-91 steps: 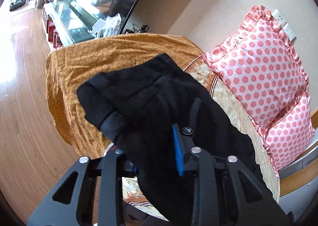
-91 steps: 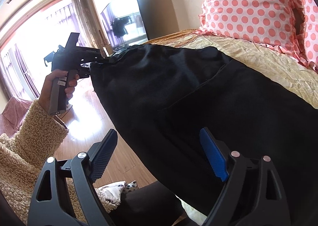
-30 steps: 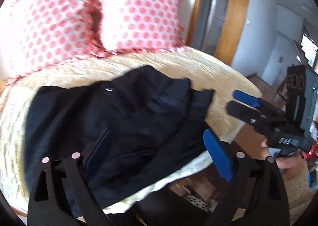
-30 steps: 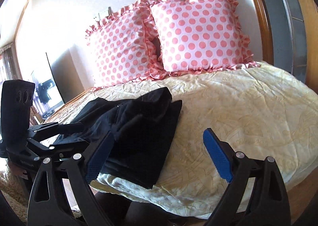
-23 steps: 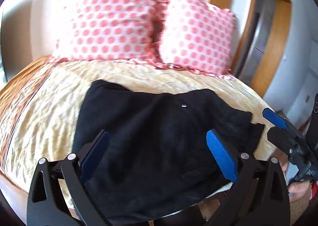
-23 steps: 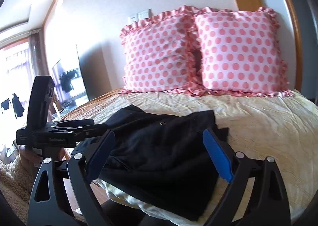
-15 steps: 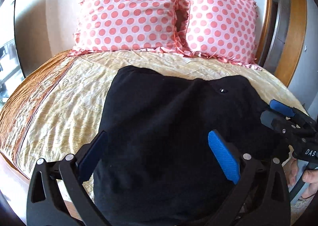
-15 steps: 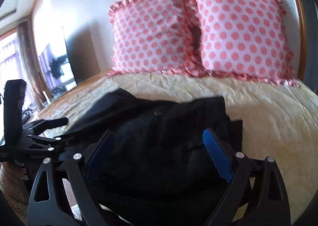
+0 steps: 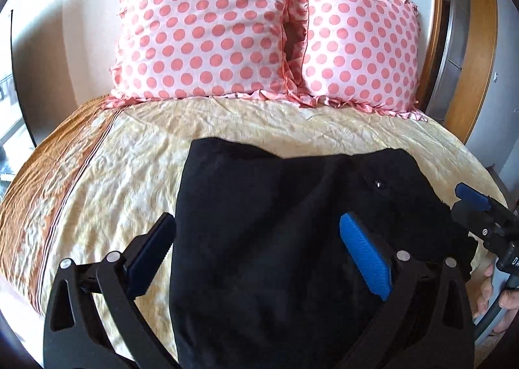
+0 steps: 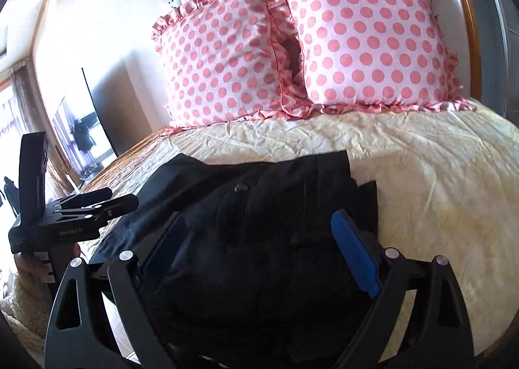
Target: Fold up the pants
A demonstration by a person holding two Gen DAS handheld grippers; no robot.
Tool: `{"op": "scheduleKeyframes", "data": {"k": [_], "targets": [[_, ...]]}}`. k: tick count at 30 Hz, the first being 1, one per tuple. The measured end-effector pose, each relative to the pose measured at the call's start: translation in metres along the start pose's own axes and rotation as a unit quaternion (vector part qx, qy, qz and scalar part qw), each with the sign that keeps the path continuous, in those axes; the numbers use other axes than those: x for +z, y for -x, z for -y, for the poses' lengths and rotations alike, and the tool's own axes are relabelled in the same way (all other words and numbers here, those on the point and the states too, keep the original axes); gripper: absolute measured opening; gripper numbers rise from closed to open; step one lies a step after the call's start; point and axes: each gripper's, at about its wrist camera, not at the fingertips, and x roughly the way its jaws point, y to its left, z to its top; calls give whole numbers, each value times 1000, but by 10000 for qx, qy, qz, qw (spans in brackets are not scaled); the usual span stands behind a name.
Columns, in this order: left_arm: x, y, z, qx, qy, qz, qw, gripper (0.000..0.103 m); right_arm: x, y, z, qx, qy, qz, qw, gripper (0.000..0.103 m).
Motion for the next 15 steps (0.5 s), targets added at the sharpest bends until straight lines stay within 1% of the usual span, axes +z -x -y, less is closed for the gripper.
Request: {"op": "scheduleKeyframes", "data": {"k": [2, 3, 4, 5, 7, 9, 12, 15], "targets": [[16, -12, 1, -7, -106, -33, 9999, 101, 17, -16, 5, -123, 149, -223, 9996, 93], [23, -20, 3, 137, -191, -37, 9997, 101, 26, -25, 11, -201, 144, -335, 9991, 93], [27, -26, 4, 271, -247, -42, 9993, 101, 35, -35, 18, -179, 95, -480, 9986, 93], [29, -33, 4, 361, -288, -62, 9989, 101, 41, -45, 27, -131, -4, -617, 9980, 93], [31, -46, 3, 422, -318, -188, 9984, 101, 54, -70, 50, -61, -352, -984, 9945, 92], [29, -54, 2, 476, -289, -272, 9981, 101, 62, -94, 73, -62, -726, -1321, 9886, 87], [25, -60, 0, 478, -274, -341, 9979, 101, 64, -123, 90, -11, -1017, -1781, 9787, 85], [23, -64, -1, 488, -275, -385, 9977, 101, 57, -143, 93, 111, -1084, -2200, 9694, 84]]}}
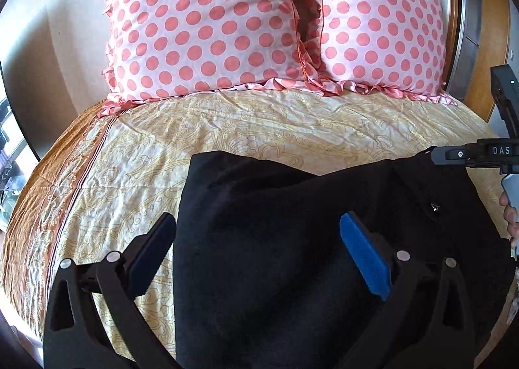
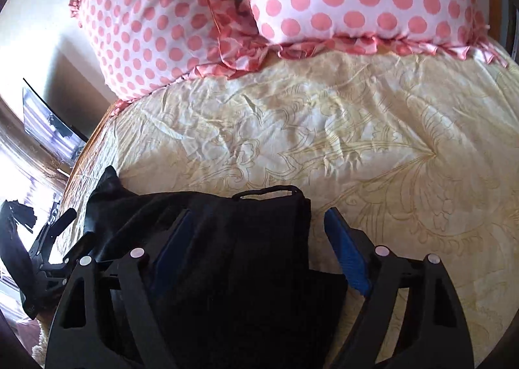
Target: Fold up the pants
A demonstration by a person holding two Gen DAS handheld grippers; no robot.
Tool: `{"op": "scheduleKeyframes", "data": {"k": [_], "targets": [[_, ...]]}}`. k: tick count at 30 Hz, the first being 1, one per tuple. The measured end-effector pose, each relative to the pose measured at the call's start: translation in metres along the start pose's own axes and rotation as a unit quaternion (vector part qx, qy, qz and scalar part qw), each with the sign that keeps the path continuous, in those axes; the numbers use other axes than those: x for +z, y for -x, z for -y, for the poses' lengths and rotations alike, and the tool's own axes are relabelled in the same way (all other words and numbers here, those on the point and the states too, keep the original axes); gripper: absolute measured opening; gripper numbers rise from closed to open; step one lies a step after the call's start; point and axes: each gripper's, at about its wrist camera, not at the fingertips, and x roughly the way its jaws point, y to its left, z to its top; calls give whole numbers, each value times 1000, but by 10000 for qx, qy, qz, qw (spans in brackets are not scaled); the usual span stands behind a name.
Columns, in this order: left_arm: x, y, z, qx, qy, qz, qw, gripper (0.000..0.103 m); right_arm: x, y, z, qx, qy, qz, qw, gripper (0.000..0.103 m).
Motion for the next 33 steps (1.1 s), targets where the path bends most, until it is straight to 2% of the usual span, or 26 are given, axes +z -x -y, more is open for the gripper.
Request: {"op": "scheduleKeyframes", "data": {"k": [2, 3, 4, 6, 7, 9, 13, 17, 18, 19, 20, 21, 22, 23, 25, 27, 30, 33], "targets": [[0, -1, 0, -27, 1, -19, 10000, 101, -4, -5, -2, 49, 52, -69, 10000, 73], [0, -2, 0, -45, 1, -33, 10000, 101, -6, -4, -5, -13, 168, 20, 9999, 64], [-1, -2, 0, -50, 0, -44, 10000, 101, -8, -2, -7, 60, 265, 48, 9996, 42], [-1, -3, 1, -55, -15, -48, 10000, 101, -14, 5, -9, 143, 347, 136, 9992, 26], [-1, -2, 1, -50, -23, -37, 10000, 101, -16, 10, -11, 110, 442, 206, 9987, 20], [-1, 1, 1, -39, -33, 23, 10000, 101, -26, 23, -14, -19, 548, 392, 9977, 18], [-3, 9, 1, -10, -23, 180, 9998, 101, -49, 53, -13, -261, 566, 798, 9949, 17], [-3, 5, 3, 90, -62, 174, 9998, 101, -64, 46, -18, -823, 889, 882, 9887, 19], [-3, 3, 5, 103, -80, 127, 9998, 101, -66, 45, -24, -1118, 1083, 965, 9831, 24], [-3, 2, 6, 124, -100, 113, 9998, 101, -66, 44, -29, -1388, 1208, 990, 9779, 36], [-5, 2, 7, 156, -117, 124, 9997, 101, -67, 45, -34, -1621, 1339, 1048, 9720, 43], [-6, 3, 7, 194, -130, 144, 9996, 101, -69, 50, -38, -1773, 1449, 1167, 9664, 56], [-7, 5, 7, 214, -133, 167, 9995, 101, -72, 57, -42, -1875, 1549, 1330, 9608, 62], [-7, 8, 7, 222, -124, 188, 9995, 101, -76, 64, -46, -1935, 1607, 1481, 9565, 62], [-8, 12, 6, 219, -100, 212, 9995, 101, -84, 80, -56, -1881, 1708, 1725, 9517, 62], [-10, 17, 6, 146, -89, 197, 9997, 101, -99, 93, -70, -1519, 1916, 1847, 9519, 62], [-15, 25, 9, -6, -88, 148, 9999, 101, -124, 93, -96, -1119, 2346, 1720, 9502, 60], [-27, 32, 11, -264, -25, 53, 9996, 101, -149, 78, -106, -1062, 2564, 1404, 9504, 60]]}}
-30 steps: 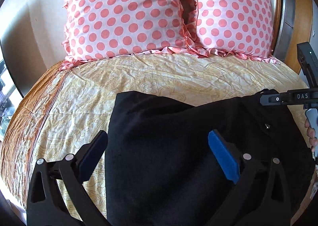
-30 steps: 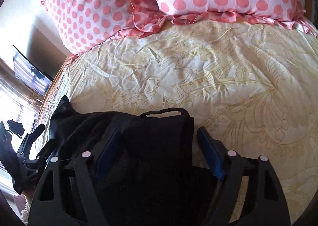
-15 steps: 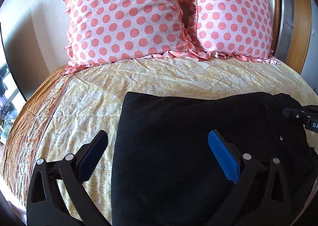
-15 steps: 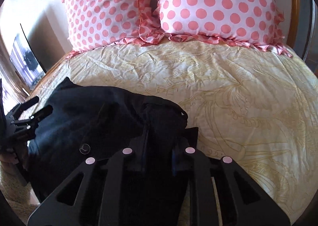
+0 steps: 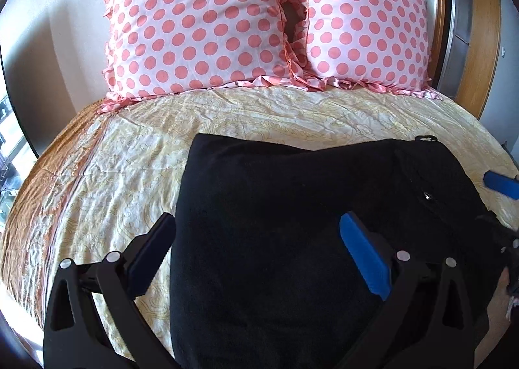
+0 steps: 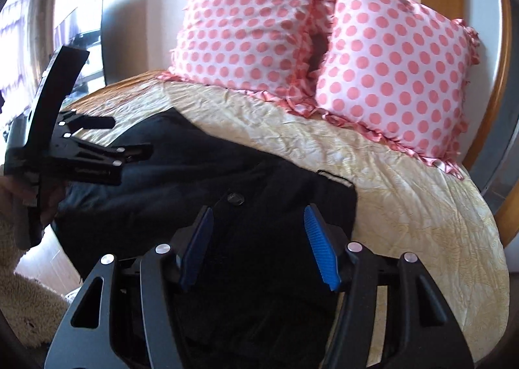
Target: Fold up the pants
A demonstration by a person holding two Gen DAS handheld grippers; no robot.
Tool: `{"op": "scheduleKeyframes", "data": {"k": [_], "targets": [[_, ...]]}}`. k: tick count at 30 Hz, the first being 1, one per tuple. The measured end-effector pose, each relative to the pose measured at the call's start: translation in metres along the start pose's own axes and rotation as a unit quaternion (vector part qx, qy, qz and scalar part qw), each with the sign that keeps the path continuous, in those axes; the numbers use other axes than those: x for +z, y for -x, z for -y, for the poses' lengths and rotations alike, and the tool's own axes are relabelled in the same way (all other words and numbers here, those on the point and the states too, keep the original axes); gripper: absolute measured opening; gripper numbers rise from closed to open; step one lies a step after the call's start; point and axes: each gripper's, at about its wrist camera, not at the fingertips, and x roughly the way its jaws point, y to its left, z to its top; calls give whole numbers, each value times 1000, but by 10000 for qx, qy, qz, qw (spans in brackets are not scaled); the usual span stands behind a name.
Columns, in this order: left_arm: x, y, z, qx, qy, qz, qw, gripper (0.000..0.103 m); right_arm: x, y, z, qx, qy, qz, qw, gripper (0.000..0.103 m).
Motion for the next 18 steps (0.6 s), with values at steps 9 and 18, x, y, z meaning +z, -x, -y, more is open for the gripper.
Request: {"op": "scheduleKeyframes", "data": {"k": [9, 18], "targets": [[-26, -10, -5, -397, -1, -563, 9976, 101, -20, 5, 47, 831, -1317, -144, 9877, 67], [-22, -12, -75, -1019, 712, -1188, 9851, 101, -37, -20, 128, 1506, -2985, -900, 9382, 84]]}}
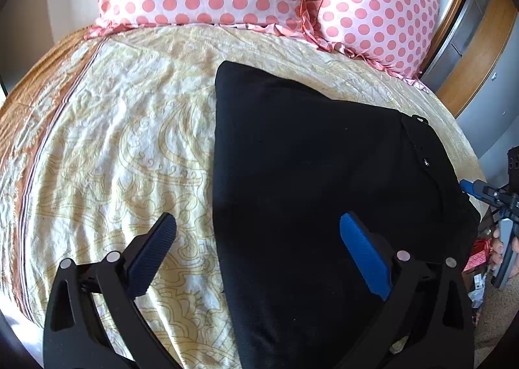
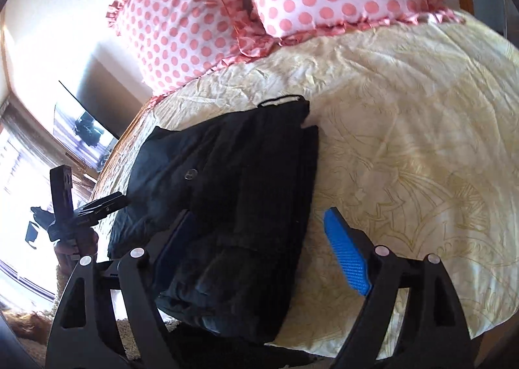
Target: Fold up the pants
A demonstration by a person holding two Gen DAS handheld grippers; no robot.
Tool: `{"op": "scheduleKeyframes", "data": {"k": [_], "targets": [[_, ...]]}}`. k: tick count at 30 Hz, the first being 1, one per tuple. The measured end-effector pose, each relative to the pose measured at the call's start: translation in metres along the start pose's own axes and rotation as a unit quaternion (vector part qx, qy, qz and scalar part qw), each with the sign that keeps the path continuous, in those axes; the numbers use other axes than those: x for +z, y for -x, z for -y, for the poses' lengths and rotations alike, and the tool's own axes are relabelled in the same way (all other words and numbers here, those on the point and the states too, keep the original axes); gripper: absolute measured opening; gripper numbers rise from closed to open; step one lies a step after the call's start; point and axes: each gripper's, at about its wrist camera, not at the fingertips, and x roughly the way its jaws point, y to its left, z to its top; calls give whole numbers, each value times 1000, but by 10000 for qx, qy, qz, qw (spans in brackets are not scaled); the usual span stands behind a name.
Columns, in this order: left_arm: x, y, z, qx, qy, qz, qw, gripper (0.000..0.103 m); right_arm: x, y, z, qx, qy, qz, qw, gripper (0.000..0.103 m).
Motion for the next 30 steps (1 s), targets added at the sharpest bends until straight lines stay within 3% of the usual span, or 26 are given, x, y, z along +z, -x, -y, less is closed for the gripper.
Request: {"op": "scheduleKeyframes", "data": {"k": [3, 6, 11, 14, 15, 16, 18, 20, 22, 30], "targets": [[-4, -4, -4, -74, -26, -98, 9999, 101, 2, -19, 7, 247, -125, -316, 9991, 83], [-6, -4, 1, -114, -149, -122, 9997, 101, 4, -23, 2, 350, -54, -302, 9989, 78], [-2, -9, 9, -779, -135, -237, 9966, 101, 0, -25, -4, 302, 186, -294, 9989, 77], [4, -15, 12, -764, -72, -275, 9967, 98, 1, -25, 0, 274, 197, -231, 9992, 68], [5, -15, 13, -743, -41, -263, 9969, 95, 1, -25, 0, 161, 266, -216, 9993, 57], [6, -15, 14, -690, -12, -234, 9973, 86, 0, -25, -1, 64, 370, -197, 9991, 48], [7, -12, 16, -459, 1, -124, 9989, 63, -3, -23, 1, 117, 403, -122, 9990, 39], [5, -9, 16, -258, -72, -46, 9996, 34, -3, -20, 0, 173, 464, -2, 9988, 31], [6, -5, 14, -173, -90, 50, 9998, 16, -3, -16, -1, 196, 494, 98, 9985, 26], [22, 23, 28, -359, -265, 540, 9975, 10, 11, 4, -16, 516, 543, 452, 9962, 14]]}}
